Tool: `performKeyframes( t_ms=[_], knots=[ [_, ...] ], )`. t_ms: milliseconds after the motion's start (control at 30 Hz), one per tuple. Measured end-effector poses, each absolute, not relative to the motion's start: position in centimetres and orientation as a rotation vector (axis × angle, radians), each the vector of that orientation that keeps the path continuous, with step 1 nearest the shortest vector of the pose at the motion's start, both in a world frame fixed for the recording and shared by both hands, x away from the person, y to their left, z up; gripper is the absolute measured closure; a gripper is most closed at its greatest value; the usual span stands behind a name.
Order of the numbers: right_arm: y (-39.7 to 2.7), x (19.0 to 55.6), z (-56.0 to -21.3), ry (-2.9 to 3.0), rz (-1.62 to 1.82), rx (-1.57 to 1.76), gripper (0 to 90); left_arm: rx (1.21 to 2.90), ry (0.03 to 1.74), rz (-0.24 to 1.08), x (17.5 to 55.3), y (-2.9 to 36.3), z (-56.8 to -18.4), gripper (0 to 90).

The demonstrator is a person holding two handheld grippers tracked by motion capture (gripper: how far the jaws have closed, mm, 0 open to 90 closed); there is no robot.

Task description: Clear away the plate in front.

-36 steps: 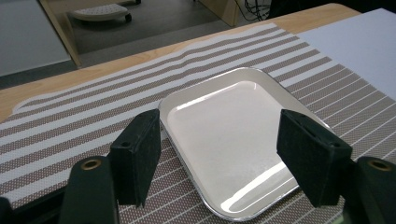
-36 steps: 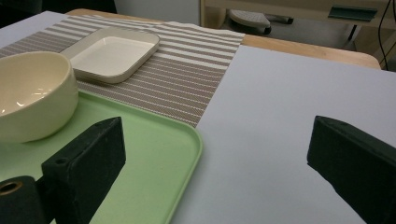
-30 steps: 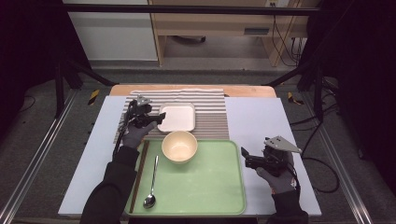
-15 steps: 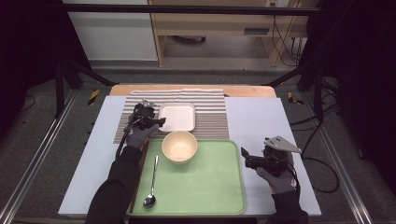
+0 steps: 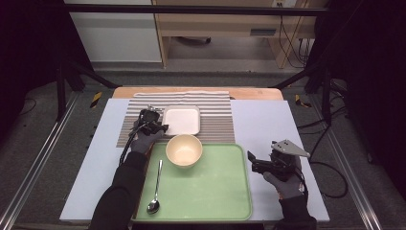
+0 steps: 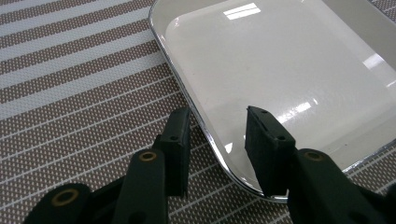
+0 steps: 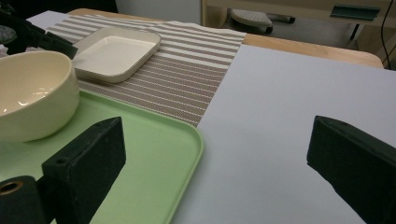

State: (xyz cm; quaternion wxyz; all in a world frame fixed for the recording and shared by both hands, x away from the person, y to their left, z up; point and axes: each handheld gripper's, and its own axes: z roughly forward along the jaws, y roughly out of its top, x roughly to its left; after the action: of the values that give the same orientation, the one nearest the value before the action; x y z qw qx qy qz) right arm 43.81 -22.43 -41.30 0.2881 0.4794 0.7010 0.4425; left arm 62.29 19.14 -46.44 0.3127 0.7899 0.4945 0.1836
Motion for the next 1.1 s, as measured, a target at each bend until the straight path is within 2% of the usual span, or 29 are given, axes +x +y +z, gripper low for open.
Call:
performKeyframes(
  t_ms=[333,600,933,1100],
  knots=[
    [-22.31,43.82,-41.31,1.871,1.174,1.278,4.6,2.063,1.359,0.456,62.34,19.05,-46.56,69.1],
    [-22.13,43.83,-41.31,1.875,1.175,1.275,4.5,2.018,1.409,0.419,62.54,19.18,-46.51,79.3],
    [-22.30,43.84,-41.32,1.872,1.171,1.277,4.5,1.993,1.443,0.420,62.77,19.01,-46.43,84.2],
    [-22.35,43.86,-41.36,1.871,1.175,1.282,4.5,1.928,1.423,0.413,62.52,19.28,-45.68,86.6]
  ],
)
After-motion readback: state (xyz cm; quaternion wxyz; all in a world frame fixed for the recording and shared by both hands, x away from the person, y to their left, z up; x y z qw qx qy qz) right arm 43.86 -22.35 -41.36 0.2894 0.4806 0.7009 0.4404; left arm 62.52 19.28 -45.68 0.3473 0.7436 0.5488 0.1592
